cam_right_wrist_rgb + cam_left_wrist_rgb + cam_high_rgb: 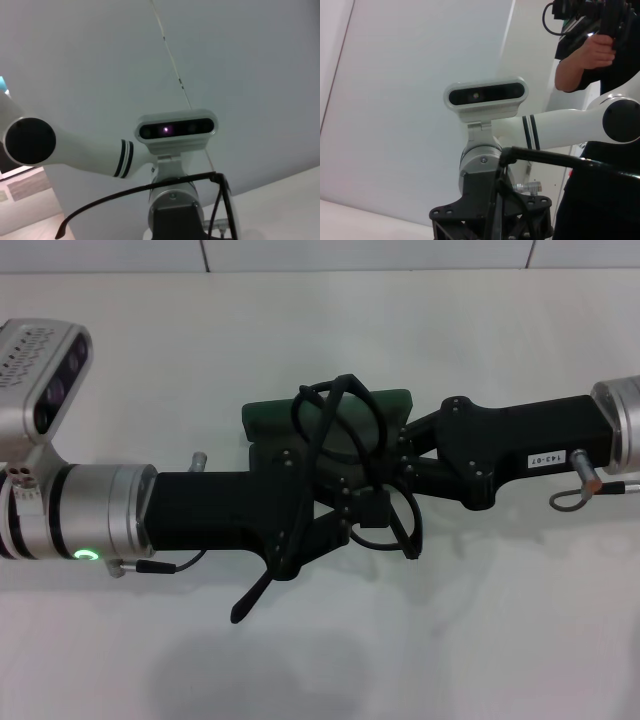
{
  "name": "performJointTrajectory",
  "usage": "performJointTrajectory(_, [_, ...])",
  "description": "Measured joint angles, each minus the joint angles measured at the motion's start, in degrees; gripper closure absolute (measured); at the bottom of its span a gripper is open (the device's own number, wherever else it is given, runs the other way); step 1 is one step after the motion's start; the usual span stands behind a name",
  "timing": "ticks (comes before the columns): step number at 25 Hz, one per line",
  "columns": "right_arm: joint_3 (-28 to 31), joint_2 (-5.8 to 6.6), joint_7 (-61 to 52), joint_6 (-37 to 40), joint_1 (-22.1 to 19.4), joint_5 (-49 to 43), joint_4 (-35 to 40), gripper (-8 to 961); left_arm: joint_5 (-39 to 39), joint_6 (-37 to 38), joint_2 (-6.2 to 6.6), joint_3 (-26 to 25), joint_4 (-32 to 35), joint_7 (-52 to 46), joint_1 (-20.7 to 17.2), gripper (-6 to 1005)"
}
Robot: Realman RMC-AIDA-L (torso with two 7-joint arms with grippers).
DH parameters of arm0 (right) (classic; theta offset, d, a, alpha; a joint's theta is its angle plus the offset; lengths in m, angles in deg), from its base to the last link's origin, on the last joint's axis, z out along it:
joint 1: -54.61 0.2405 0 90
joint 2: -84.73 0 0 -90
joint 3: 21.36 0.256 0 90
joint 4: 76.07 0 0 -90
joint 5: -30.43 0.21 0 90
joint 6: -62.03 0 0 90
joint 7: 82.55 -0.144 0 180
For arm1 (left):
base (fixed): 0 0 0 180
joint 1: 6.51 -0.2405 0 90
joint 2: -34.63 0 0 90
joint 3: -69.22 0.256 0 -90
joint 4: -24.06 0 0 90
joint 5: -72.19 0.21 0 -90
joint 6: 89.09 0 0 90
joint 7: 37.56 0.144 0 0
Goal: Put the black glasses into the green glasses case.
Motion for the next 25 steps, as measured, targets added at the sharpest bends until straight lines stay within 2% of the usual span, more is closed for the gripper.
performJointTrajectory(11, [0.8,-0.01,0.0,-0.5,-0.2,0.4,0.0,885,0.0,0.1,0.0,-0.1,0.0,-0.3,0.0,978])
performJointTrajectory(15, [3.6,0.23,0.0,-2.4,-1.2,0.7,0.0,885,0.0,0.2,0.06,-0.1,0.0,-0.4,-0.2,977])
performJointTrajectory(18, [6.6,0.9,0.5,-5.1,-2.3,0.5,0.0,885,0.1,0.3,0.15,0.0,0.1,-0.4,-0.3,976])
performJointTrajectory(25, [12.5,3.47,3.7,-8.1,-6.7,0.6,0.1,884,0.5,0.9,0.41,0.1,0.0,-0.8,-0.1,974])
